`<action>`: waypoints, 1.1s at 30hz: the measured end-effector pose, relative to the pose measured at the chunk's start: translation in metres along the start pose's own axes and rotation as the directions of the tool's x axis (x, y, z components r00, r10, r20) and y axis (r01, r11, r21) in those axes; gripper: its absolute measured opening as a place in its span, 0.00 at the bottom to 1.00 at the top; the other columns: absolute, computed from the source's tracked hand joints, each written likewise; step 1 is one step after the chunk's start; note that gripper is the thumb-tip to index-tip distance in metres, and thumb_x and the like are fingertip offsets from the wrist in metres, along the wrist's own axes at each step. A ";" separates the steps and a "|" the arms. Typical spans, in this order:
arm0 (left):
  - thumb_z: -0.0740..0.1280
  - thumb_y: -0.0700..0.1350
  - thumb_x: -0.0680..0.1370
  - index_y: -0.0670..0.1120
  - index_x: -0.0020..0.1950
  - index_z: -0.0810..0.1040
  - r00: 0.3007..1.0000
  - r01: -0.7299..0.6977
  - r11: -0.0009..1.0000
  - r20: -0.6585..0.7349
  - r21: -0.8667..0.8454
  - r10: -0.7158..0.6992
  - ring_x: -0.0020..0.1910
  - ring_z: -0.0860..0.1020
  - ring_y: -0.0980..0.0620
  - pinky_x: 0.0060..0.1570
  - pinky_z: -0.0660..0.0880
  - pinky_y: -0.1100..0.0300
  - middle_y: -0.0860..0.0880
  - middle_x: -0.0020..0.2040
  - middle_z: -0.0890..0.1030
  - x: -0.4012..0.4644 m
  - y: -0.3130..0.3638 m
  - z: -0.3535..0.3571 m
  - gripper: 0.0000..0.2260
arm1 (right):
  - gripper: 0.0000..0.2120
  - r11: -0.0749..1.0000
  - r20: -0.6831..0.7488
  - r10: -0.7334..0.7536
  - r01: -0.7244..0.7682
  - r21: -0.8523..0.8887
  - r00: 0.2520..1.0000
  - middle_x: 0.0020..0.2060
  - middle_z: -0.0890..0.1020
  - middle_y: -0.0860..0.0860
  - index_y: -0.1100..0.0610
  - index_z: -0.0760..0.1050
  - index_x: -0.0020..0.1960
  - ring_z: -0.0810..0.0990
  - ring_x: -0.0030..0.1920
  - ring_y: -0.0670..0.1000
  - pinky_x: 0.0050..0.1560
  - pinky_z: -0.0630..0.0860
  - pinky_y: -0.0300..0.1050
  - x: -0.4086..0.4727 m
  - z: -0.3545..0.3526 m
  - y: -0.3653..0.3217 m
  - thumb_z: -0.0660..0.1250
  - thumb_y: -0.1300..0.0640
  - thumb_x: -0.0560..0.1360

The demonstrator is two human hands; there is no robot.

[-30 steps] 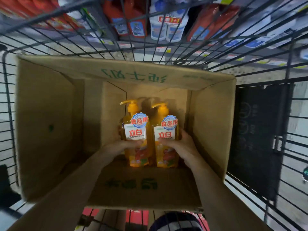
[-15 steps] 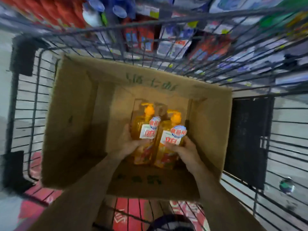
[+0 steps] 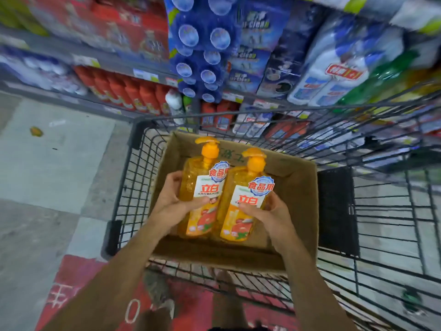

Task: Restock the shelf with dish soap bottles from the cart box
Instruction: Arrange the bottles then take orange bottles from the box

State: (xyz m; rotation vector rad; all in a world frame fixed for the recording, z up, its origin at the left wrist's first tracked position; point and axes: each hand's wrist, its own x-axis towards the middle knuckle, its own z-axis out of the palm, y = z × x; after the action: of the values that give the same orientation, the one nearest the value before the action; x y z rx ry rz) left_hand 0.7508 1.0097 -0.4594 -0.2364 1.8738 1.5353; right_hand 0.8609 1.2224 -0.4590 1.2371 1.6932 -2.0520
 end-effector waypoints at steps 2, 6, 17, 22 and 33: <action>0.80 0.36 0.66 0.51 0.64 0.68 0.998 -0.063 0.998 0.000 -0.007 0.063 0.45 0.81 0.66 0.40 0.80 0.68 0.54 0.54 0.81 -0.022 0.025 -0.022 0.32 | 0.38 0.998 0.019 -0.058 0.057 0.023 0.998 0.54 0.86 0.48 0.52 0.77 0.63 0.85 0.55 0.50 0.57 0.81 0.56 -0.027 0.020 -0.021 0.84 0.50 0.56; 0.79 0.38 0.66 0.51 0.65 0.71 0.982 -0.189 0.981 0.005 -0.046 0.189 0.50 0.83 0.57 0.45 0.83 0.58 0.52 0.55 0.84 -0.074 0.071 -0.074 0.31 | 0.30 0.982 0.044 -0.187 0.187 -0.005 0.981 0.52 0.87 0.48 0.53 0.79 0.60 0.86 0.53 0.48 0.53 0.81 0.48 -0.081 0.064 -0.063 0.82 0.53 0.59; 0.82 0.42 0.63 0.49 0.65 0.74 0.865 -0.495 0.834 -0.047 -0.241 0.500 0.58 0.82 0.49 0.48 0.80 0.59 0.49 0.57 0.84 -0.199 0.164 -0.225 0.33 | 0.24 0.808 0.159 -0.573 0.587 -0.055 0.804 0.50 0.87 0.50 0.55 0.80 0.59 0.86 0.51 0.52 0.45 0.83 0.52 -0.217 0.195 -0.175 0.81 0.60 0.66; 0.84 0.56 0.54 0.48 0.66 0.74 0.805 -0.586 0.752 -0.116 -0.300 0.581 0.56 0.82 0.46 0.50 0.81 0.54 0.46 0.59 0.83 -0.248 0.197 -0.292 0.43 | 0.20 0.722 0.205 -0.676 0.692 -0.007 0.707 0.47 0.88 0.49 0.56 0.80 0.57 0.86 0.44 0.50 0.37 0.83 0.46 -0.272 0.259 -0.215 0.79 0.62 0.67; 0.73 0.41 0.70 0.47 0.65 0.76 0.585 -0.811 0.570 -0.175 -0.131 0.792 0.54 0.83 0.45 0.47 0.81 0.56 0.46 0.55 0.85 -0.302 0.295 -0.380 0.23 | 0.24 0.566 0.163 -0.820 0.819 0.096 0.548 0.46 0.88 0.48 0.55 0.82 0.54 0.86 0.46 0.60 0.47 0.83 0.59 -0.335 0.352 -0.300 0.79 0.49 0.59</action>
State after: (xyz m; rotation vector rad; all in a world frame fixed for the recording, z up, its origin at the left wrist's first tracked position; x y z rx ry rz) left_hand 0.6664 0.6609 -0.0192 0.5802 2.0130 2.3556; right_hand 0.7200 0.8936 -0.0139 0.1289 2.4485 -2.5031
